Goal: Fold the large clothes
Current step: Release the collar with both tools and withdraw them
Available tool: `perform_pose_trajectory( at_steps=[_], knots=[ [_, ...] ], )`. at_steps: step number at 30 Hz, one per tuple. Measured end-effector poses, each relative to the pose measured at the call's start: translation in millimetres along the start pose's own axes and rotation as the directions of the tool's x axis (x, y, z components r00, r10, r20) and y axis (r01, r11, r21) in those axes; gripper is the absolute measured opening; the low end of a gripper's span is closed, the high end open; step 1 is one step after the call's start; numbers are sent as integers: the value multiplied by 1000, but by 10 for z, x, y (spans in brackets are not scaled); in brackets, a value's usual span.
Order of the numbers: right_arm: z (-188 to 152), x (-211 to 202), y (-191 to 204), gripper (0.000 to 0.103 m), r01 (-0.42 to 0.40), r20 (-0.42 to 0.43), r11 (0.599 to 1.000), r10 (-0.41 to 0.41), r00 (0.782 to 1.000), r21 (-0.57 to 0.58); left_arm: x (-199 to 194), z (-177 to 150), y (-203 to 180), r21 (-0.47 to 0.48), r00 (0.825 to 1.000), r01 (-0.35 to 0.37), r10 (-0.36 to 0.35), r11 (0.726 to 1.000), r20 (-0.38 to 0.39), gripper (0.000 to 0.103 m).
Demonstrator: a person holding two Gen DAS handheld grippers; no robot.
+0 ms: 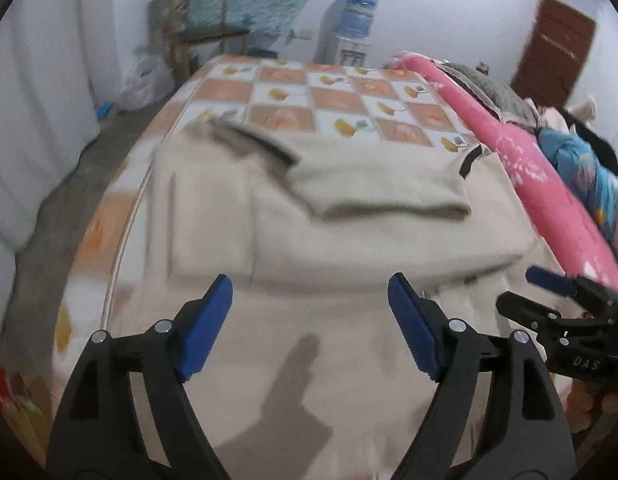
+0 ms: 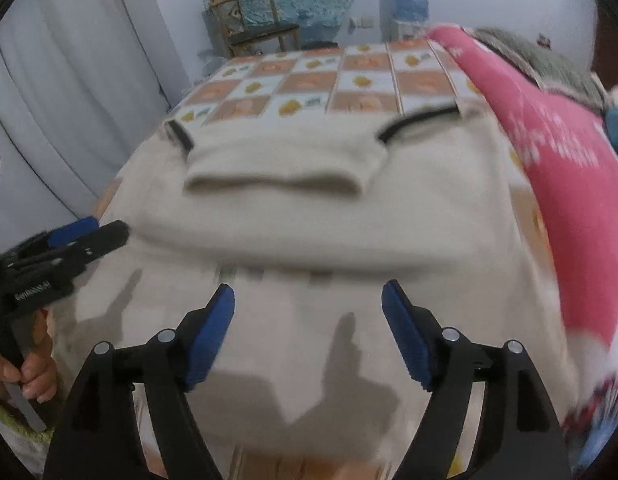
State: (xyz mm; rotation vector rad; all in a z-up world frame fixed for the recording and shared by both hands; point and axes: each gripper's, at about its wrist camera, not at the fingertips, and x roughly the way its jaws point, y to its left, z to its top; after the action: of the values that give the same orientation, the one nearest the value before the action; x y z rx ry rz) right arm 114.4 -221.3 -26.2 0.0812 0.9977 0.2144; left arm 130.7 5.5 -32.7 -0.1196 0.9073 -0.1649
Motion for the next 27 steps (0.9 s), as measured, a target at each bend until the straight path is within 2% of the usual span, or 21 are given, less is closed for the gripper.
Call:
perform_pose_trajectory(
  at_steps=[3,8,12,14,18,23,27],
  knots=[
    [-240,-104,44,77,3,-6,1000,-3,1000,6,-190,-338,138,-48,1000,2,-2,999,0,77],
    [-544,-160,229,94,54,38,995,-51,998,-79,-434,-777,295,-56,999,-26,27,998,21,77],
    [-662,99,198,96,82,-23,992,-85,996,-97,-531,-982,476,-96,998,-52,56,994,37,77],
    [-683,92,180,96,82,6,992,-82,997,-94,-553,-1024,561,-124,997,-54,59,991,42,77],
    [-664,107,175,96,76,0,991,-76,997,-110,-558,-989,691,-148,997,-18,29,989,72,77],
    [-664,113,192,96,83,8,989,-83,997,-120,-413,-843,799,-185,998,-2,14,983,67,60],
    [-663,122,206,96,89,6,989,-89,996,-120,-354,-724,903,-207,996,6,12,978,84,55]
  ],
)
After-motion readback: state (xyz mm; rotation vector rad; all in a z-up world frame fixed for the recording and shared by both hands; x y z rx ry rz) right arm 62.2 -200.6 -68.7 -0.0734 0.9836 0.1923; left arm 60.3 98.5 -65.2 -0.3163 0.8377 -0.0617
